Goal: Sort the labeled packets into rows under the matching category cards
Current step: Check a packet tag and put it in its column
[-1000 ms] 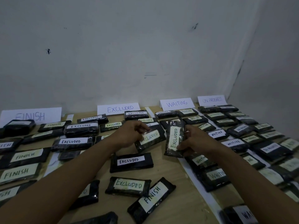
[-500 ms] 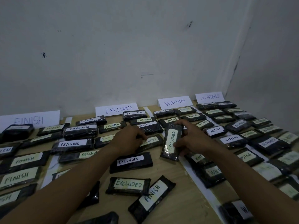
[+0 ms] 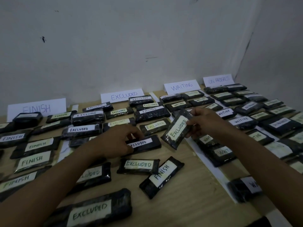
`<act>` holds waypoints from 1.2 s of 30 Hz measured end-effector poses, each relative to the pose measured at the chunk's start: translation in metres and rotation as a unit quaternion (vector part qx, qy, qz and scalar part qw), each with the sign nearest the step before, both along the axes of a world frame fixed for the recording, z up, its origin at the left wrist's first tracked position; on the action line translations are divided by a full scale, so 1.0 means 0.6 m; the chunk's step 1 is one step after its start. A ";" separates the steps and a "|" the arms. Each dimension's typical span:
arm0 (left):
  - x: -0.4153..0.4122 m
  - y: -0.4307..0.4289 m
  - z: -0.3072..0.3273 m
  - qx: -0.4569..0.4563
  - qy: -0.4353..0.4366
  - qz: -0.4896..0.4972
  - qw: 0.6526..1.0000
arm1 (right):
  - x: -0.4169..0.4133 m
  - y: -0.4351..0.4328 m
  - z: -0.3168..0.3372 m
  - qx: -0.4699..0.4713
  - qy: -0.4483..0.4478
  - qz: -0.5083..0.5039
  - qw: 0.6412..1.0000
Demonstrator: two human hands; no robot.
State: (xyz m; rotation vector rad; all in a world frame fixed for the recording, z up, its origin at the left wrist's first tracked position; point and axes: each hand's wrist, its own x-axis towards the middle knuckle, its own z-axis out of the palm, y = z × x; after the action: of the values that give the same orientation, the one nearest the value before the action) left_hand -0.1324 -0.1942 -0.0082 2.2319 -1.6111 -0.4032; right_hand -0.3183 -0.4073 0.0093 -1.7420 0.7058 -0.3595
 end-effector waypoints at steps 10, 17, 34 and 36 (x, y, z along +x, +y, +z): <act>-0.019 -0.037 -0.022 -0.069 0.041 -0.002 0.997 | -0.033 -0.005 -0.004 0.066 -0.067 0.001 0.996; -0.054 -0.085 -0.022 -0.091 -0.015 -0.030 0.995 | -0.039 -0.015 -0.001 0.061 -0.068 -0.034 0.995; -0.120 -0.036 0.023 -0.156 0.343 0.040 0.925 | -0.092 0.040 -0.002 0.014 -0.016 0.032 0.999; -0.137 -0.021 0.021 -0.133 0.322 0.050 0.936 | -0.110 0.048 -0.006 0.001 -0.024 0.014 1.000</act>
State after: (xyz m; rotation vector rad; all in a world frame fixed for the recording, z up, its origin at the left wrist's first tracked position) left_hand -0.2144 -0.2070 0.0041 1.7150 -1.1191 -0.7436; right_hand -0.3842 -0.3786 0.0055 -1.7349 0.6451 -0.3803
